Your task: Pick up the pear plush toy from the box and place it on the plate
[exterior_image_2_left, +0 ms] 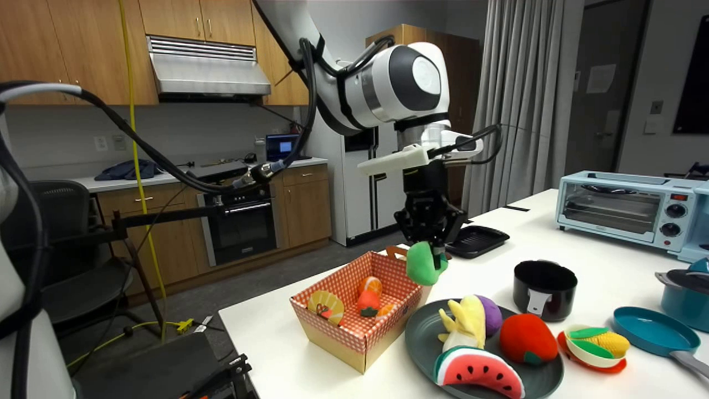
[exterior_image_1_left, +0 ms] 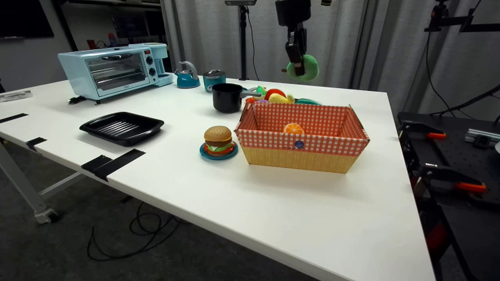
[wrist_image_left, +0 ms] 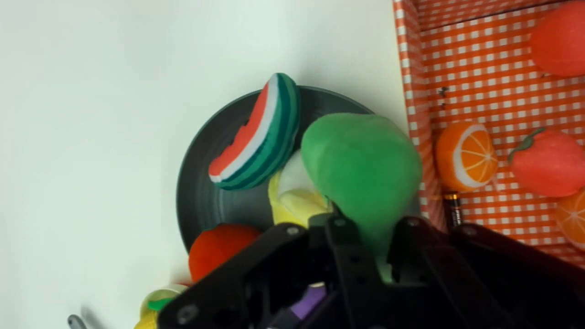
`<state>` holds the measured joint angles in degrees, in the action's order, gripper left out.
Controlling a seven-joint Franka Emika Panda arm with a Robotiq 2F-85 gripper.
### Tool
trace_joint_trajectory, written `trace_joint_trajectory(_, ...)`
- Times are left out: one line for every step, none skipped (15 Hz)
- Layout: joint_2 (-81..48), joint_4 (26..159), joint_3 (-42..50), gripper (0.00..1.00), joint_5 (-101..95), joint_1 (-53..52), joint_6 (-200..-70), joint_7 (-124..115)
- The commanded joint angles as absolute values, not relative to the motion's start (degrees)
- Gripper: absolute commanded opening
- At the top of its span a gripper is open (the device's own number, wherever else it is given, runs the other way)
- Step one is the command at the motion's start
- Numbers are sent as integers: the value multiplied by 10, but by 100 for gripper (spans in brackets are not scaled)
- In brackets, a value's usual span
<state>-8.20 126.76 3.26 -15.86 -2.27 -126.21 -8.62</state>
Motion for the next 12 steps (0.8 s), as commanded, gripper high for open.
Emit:
trace_joint_trajectory(-81, 1268, 43, 4, -190, -5, -1276, -94)
trace_joint_trajectory(-84, 1268, 45, 4, -194, -2, -1278, -94)
trace_joint_trajectory(-89, 1266, 45, 4, -195, 0, -1281, -93)
trace_joint_trajectory(-92, 1265, 45, 4, -194, 2, -1284, -92)
trace_joint_trajectory(-97, 1264, 46, 4, -195, 3, -1288, -94)
trace_joint_trajectory(-102, 1262, 46, 4, -193, 3, -1292, -94)
trace_joint_trajectory(-108, 1261, 47, 4, -193, 4, -1300, -97)
trace_joint_trajectory(-114, 1259, 48, 4, -193, 4, -1307, -99)
trace_joint_trajectory(-121, 1257, 50, 4, -192, 4, -1316, -101)
trace_joint_trajectory(-127, 1255, 52, 4, -193, 4, -1322, -104)
trace_joint_trajectory(-131, 1256, 54, 4, -199, 2, -1330, -108)
trace_joint_trajectory(-136, 1256, 57, 4, -200, 1, -1336, -111)
